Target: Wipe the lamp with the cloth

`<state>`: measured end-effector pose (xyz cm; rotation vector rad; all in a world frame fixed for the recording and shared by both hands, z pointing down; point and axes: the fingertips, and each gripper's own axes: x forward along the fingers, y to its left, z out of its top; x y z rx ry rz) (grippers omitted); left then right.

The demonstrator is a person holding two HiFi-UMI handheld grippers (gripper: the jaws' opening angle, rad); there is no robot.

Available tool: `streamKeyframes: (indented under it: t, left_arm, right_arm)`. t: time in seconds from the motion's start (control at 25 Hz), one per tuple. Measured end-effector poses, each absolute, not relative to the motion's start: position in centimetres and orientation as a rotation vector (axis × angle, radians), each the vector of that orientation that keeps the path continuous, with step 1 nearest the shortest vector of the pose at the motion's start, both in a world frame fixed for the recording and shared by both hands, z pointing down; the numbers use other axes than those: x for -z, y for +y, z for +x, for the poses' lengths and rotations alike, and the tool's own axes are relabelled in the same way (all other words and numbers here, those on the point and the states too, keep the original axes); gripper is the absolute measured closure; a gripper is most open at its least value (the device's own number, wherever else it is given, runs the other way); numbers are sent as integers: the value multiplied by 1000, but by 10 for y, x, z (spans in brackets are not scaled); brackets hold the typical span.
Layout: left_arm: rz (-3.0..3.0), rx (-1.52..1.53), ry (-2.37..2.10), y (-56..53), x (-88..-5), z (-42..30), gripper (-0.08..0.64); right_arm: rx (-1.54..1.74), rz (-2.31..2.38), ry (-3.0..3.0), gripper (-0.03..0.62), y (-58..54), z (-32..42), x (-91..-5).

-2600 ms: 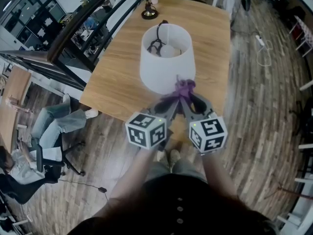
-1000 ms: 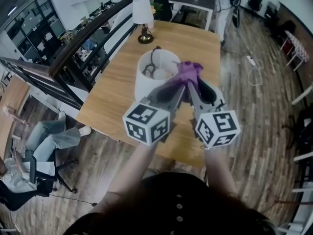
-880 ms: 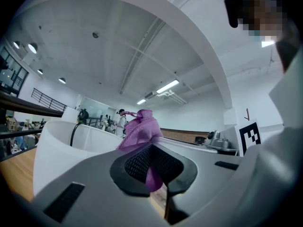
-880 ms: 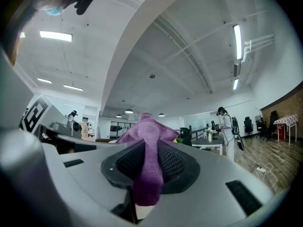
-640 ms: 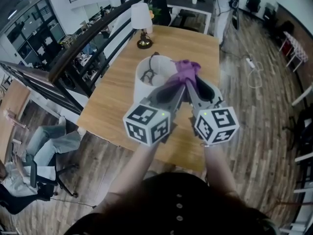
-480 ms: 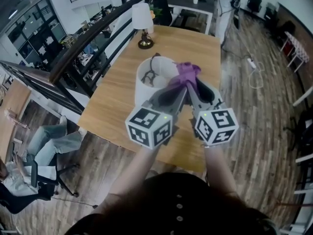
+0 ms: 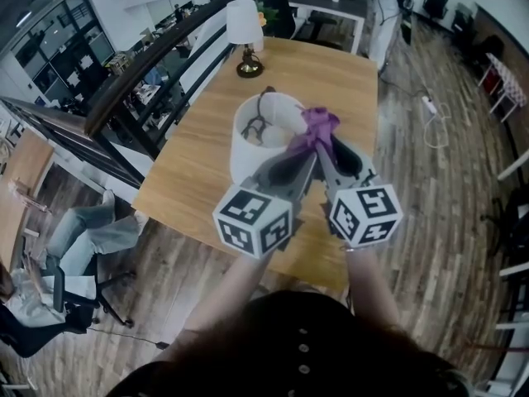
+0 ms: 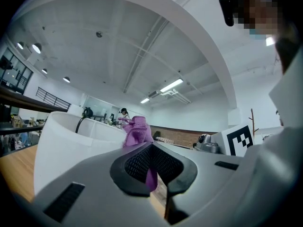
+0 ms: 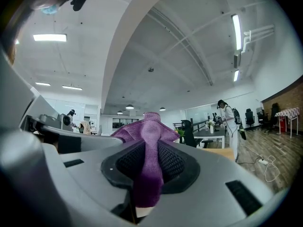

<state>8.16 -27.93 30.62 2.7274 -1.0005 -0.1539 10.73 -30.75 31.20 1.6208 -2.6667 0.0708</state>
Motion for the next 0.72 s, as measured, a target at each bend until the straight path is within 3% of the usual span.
streamKeyframes:
  t: [0.72]
  left_arm:
    - [2678, 140, -1002, -277, -323, 72, 551]
  right_arm:
    - [-136, 1626, -2628, 506, -309, 107, -335]
